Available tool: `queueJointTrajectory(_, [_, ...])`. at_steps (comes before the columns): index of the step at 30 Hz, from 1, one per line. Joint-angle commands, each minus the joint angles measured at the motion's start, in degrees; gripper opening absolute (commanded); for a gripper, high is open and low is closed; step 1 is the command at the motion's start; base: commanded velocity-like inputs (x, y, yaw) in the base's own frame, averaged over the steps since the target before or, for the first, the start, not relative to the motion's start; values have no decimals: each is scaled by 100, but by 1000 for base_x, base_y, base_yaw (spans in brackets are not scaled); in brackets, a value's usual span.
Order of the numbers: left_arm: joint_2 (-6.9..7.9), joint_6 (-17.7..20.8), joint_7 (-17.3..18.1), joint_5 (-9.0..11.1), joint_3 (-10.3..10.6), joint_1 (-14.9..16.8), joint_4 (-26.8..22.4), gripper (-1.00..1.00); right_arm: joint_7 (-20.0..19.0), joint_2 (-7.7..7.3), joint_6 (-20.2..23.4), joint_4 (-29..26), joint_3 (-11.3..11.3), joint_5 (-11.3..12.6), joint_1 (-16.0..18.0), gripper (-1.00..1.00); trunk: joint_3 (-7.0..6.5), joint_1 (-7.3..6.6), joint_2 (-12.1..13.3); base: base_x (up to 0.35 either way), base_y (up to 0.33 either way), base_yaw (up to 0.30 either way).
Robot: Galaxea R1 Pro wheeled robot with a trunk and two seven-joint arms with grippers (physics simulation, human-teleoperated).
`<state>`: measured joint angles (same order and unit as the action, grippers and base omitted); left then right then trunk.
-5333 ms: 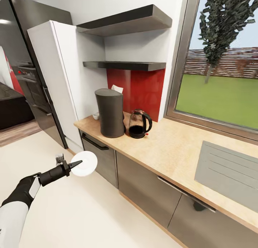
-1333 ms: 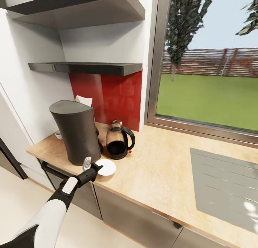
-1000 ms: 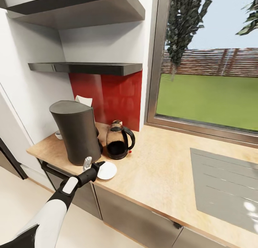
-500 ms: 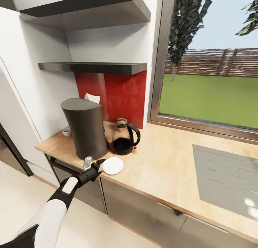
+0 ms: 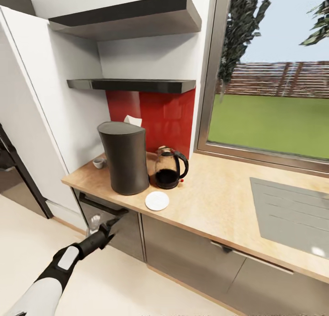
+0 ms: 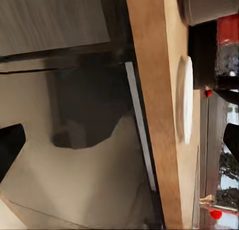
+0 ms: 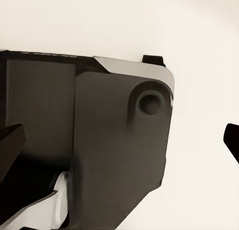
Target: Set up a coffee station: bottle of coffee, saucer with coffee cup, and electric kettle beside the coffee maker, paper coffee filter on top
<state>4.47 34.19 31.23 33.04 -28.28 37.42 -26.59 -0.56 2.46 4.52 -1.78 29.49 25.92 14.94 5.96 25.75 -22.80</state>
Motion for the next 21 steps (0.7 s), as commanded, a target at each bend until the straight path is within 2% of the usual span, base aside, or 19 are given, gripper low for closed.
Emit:
queueJointTrajectory(1, [88, 47, 173, 14, -13, -103, 3, 100, -6, -1, 19, -5, 45, 54, 6, 100, 11, 3, -12, -27, 26, 0])
queueJointTrajectory(3, [216, 44, 363, 1, -1, -278, 0, 100, -6, 0, 17, -6, 39, 54, 5, 100, 11, 3, -12, -16, 15, 0])
queueJointTrajectory(4, [363, 33, 514, -11, 10, -508, -8, 100, -6, 0, 15, -9, 34, 54, 3, 100, 11, 3, -12, -6, 5, 0])
queueJointTrajectory(7, [501, -3, 593, -85, 49, -778, -27, 100, -6, 6, 12, -15, 31, 54, 7, 100, 11, 3, -12, -3, 3, 0])
queueJointTrajectory(8, [550, -35, 615, -283, 171, -913, -34, 100, -6, 8, 2, -21, 27, 54, 8, 100, 11, 3, -12, 0, 0, 0])
queueJointTrajectory(9, [587, -158, 627, -570, 311, -1021, -35, 100, -6, 5, -27, -43, 21, 54, 8, 100, 11, 3, -12, 0, 0, 0])
queueJointTrajectory(11, [600, -568, 634, -1005, 417, -1163, -19, 100, -7, 2, -66, -78, 16, 54, 7, 100, 11, 3, -12, 0, 0, 0])
queueJointTrajectory(14, [574, -1534, 603, -1822, 495, -1364, 90, 100, -9, 1, -91, -96, 13, 56, 8, 100, 11, 3, -12, 0, 0, 0])
queueJointTrajectory(16, [564, -1851, 592, -2120, 509, -1443, 160, 100, -10, 1, -95, -99, 10, 58, 9, 100, 11, 3, -12, 0, 0, 0])
queueJointTrajectory(19, [556, -2667, 560, -2870, 515, -1646, 552, 100, -12, -4, -99, -102, 5, 61, 8, 100, 11, 3, -12, 0, 0, 0])
queueJointTrajectory(21, [582, -3109, 528, -3166, 511, -1707, 928, 100, -12, -6, -100, -103, 3, 64, 9, 100, 11, 3, -12, 0, 0, 0])
